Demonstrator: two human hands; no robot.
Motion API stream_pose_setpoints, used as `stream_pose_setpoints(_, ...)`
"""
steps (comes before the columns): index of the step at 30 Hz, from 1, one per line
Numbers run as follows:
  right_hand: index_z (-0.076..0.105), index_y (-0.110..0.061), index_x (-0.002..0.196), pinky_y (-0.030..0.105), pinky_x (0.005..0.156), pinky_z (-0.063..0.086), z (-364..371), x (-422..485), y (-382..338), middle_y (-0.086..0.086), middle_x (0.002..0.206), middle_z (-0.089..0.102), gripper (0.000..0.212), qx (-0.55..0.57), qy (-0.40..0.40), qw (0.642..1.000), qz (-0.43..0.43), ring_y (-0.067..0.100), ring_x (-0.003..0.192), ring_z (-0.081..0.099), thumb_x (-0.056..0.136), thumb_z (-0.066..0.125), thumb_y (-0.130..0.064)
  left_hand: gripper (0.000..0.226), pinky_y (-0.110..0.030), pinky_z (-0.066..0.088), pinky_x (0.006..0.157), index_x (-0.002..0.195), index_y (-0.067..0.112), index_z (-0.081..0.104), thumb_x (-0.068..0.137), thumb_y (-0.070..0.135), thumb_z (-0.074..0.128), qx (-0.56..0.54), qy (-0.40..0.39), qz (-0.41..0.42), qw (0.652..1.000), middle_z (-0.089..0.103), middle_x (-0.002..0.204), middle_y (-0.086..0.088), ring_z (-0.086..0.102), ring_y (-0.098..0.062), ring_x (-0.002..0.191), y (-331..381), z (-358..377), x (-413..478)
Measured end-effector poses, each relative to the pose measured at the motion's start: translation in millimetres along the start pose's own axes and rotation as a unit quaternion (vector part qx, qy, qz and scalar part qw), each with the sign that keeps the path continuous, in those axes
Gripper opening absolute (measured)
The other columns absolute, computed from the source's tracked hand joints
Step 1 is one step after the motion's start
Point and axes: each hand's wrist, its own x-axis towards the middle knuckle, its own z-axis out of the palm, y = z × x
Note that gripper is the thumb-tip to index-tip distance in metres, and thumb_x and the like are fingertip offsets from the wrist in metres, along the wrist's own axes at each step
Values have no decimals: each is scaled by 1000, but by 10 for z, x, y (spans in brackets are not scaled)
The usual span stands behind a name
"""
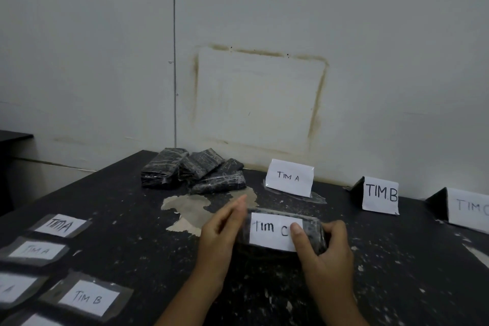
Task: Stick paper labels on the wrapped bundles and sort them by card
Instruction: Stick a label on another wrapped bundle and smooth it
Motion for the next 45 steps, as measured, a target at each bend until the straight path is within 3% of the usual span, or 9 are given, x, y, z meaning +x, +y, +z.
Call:
stream_pose_setpoints(3, 47, -19, 79, 30, 58, 45, -3, 11, 28, 1, 79, 59, 34, -5, -5, 1000, 7, 17, 72, 59, 70, 70, -43, 30, -40, 54, 91, 112, 33, 69, 82, 26, 68, 34, 0, 32, 999, 66, 117, 1, 61, -19, 109, -45, -8, 3)
stream_pose_setpoints(8, 47, -22, 78, 33, 61, 47, 17, -19, 11, 2, 81, 59, 34, -10, -8, 1000, -2, 17, 74, 58, 69, 71, -43, 27, -17, 48, 54, 106, 28, 71, 92, 12, 54, 56, 48, 77, 994, 70, 77, 8, 63, -6, 68, -86, -8, 21)
stream_pose_setpoints(12, 47, -21, 79, 34, 62, 48, 14, -29, 1, 2, 82, 59, 33, -10, -10, 1000, -7, 17, 74, 58, 71, 73, -40, 28, -17, 46, 49, 106, 27, 71, 96, 15, 48, 66, 57, 82, 993, 66, 63, 5, 57, -6, 56, -108, -7, 20)
stream_pose_setpoints(20, 48, -16, 79, 28, 56, 43, -19, -3, -5, 3, 77, 59, 30, 15, 0, 1000, 16, 16, 69, 58, 75, 70, -35, 34, -21, 56, 70, 101, 33, 73, 92, 46, 43, 33, 26, 6, 999, 75, 96, 2, 70, -14, 92, -55, -48, 50)
stream_pose_setpoints(24, 48, -16, 80, 31, 57, 45, -31, 41, 13, 3, 77, 60, 32, 10, 6, 999, 32, 17, 70, 59, 75, 70, -39, 70, -32, 53, 93, 121, 31, 62, 66, 73, 62, 66, -59, 15, 996, 68, 116, 4, 63, -11, 109, -76, -73, 15)
stream_pose_setpoints(30, 48, -14, 75, 26, 52, 38, -101, 85, 12, 0, 70, 58, 33, -12, 4, 1000, 27, 13, 62, 55, 76, 70, -38, 73, -20, 56, 78, 123, 25, 62, 56, 37, 89, 89, -76, 42, 992, 70, 113, 2, 68, -6, 98, -81, -112, 50)
stream_pose_setpoints(35, 49, -13, 74, 25, 51, 36, -147, 110, -13, 2, 69, 57, 34, -25, -9, 999, 17, 13, 61, 53, 76, 65, -43, 66, -28, 53, 94, 113, 35, 65, 50, 41, 80, 67, -110, 54, 990, 69, 117, 8, 64, -7, 109, -100, -200, 102)
stream_pose_setpoints(41, 46, -13, 83, 24, 54, 39, -194, 125, 0, 1, 75, 58, 47, -33, -83, 996, 19, 11, 65, 54, 65, 55, -56, 62, -17, 52, 88, 119, 35, 61, 60, 23, 77, 77, -156, 26, 984, 65, 119, 14, 58, -3, 116, -91, -283, 129)
stream_pose_setpoints(45, 44, -13, 88, 14, 52, 38, -286, 178, 45, -3, 81, 59, 47, -69, -179, 981, 39, 6, 68, 54, 68, 72, -46, 64, -24, 55, 83, 113, 39, 63, 51, 33, 78, 102, -180, -16, 978, 65, 120, 11, 62, -7, 110, -74, -375, 144)
